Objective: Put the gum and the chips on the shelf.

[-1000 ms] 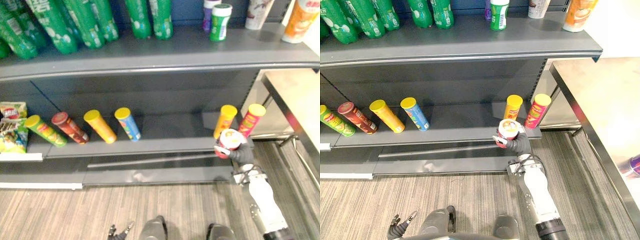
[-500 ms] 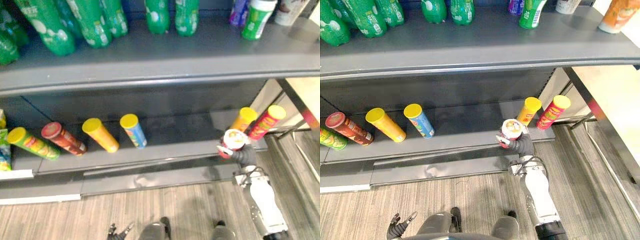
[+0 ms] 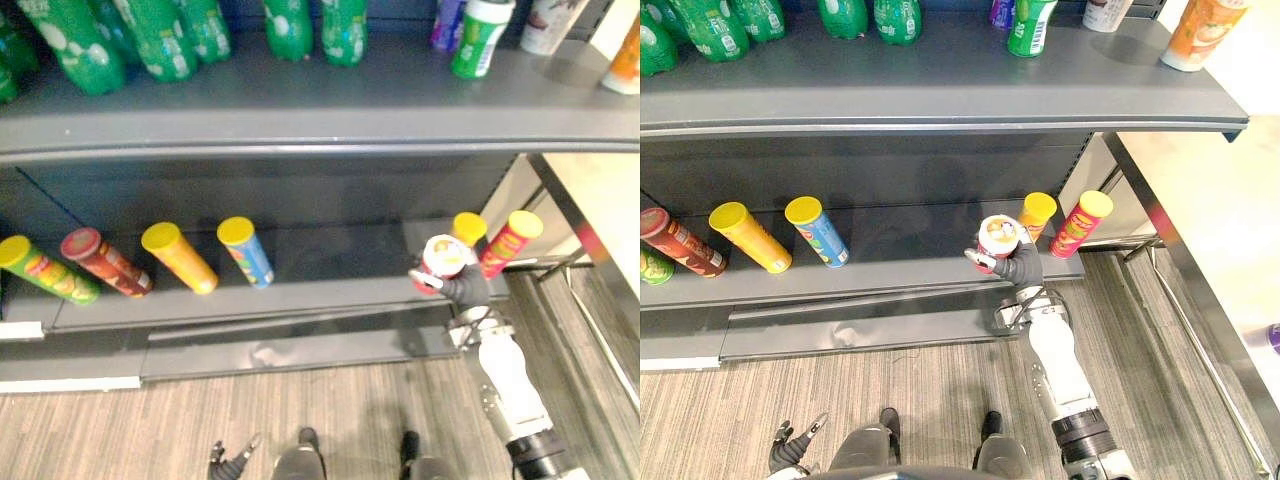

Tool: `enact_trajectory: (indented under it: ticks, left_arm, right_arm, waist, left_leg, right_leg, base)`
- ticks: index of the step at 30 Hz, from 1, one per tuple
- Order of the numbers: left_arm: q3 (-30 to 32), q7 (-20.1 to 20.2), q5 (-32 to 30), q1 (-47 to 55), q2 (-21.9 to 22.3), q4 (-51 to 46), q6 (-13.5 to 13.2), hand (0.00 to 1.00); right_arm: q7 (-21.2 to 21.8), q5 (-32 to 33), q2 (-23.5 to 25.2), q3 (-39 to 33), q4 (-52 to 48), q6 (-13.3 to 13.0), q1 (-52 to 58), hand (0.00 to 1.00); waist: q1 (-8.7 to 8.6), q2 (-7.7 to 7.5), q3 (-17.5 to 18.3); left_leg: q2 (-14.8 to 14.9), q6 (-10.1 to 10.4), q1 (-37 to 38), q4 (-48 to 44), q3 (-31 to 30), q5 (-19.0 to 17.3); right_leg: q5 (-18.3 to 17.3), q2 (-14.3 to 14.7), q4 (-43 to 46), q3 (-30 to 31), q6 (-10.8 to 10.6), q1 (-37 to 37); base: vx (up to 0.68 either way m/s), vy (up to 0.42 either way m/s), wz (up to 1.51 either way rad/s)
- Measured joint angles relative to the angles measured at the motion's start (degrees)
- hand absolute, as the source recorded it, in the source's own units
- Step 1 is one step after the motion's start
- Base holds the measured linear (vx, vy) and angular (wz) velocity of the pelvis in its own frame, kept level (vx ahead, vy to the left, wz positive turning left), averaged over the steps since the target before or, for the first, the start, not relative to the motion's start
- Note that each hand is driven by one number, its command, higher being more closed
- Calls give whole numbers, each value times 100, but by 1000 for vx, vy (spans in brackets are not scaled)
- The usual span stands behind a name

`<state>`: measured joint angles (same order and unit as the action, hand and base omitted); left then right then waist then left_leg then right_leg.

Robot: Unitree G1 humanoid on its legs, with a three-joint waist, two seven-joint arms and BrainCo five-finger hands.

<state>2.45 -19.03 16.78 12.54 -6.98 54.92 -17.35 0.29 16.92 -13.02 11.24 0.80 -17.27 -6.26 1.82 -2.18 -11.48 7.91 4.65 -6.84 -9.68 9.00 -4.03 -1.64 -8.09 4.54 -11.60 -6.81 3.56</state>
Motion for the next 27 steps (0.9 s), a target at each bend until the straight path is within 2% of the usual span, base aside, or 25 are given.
enact_trajectory:
  ticks: [3, 8, 12, 15, 17, 21, 24, 27]
  left_arm:
    - [17, -22, 0, 11, 31, 9, -4, 0]
    - [14, -140, -11, 18, 103, 116, -79, 0]
    - [12, -686, -18, -5, 174, 107, -148, 0]
    - [44, -970, -27, -5, 172, 109, -114, 0]
    - [91, -961, -75, -2, 176, 122, -85, 0]
    - [132, -843, -229, -6, 175, 185, -58, 0]
    - [133, -760, -229, -17, 173, 221, 53, 0]
    - [136, -744, -230, -16, 175, 234, 135, 0]
  right_arm:
    - [26, 0, -9, 7, -5, 37, 82, 100]
    - [137, 7, -8, 63, -14, 68, 250, 100]
    - [237, 206, -19, 84, -21, 133, 304, 100]
    - [422, 361, -53, 122, -29, 416, 299, 100]
    - [546, 407, -95, 218, -30, 535, 272, 100]
    - [949, 470, -270, 534, -31, 956, 19, 100]
    - [1206, 763, -269, 820, -31, 1201, -265, 100]
    - [1299, 925, -264, 1193, -33, 1456, -583, 100]
  waist:
    - [-1, 33, 34]
    - [-7, 120, 204]
    - [-31, 175, 314]
    - [-17, 176, 347]
    - [-15, 180, 361]
    - [-11, 183, 370]
    - [-11, 183, 447]
    - [12, 182, 476]
  left_leg:
    - [104, 108, 129, 509, -13, 328]
    - [173, 173, 327, 995, 40, 581]
    - [156, 153, 483, 1181, 159, 656]
    - [145, 155, 654, 1279, 264, 655]
    - [129, 156, 720, 1348, 281, 667]
    - [68, 155, 817, 1406, 261, 677]
    - [50, 161, 838, 1475, 151, 715]
    - [43, 150, 846, 1504, 106, 762]
  right_leg:
    - [22, 140, -112, -90, 52, 10]
    - [74, 239, -227, -90, 108, 2]
    - [171, 248, -351, -35, 144, -85]
    - [188, 246, -388, 25, 156, -185]
    - [193, 243, -389, 50, 149, -201]
    - [202, 221, -448, 17, 136, -317]
    - [201, 211, -469, -74, 135, -374]
    - [200, 206, -472, -137, 135, -408]
  base:
    - [-67, -127, 12]
    - [-5, -56, -5]
    - [46, -2, -10]
    - [58, 6, -11]
    - [54, 7, -6]
    - [43, 14, 4]
    - [21, 4, 13]
    - [-13, 0, 14]
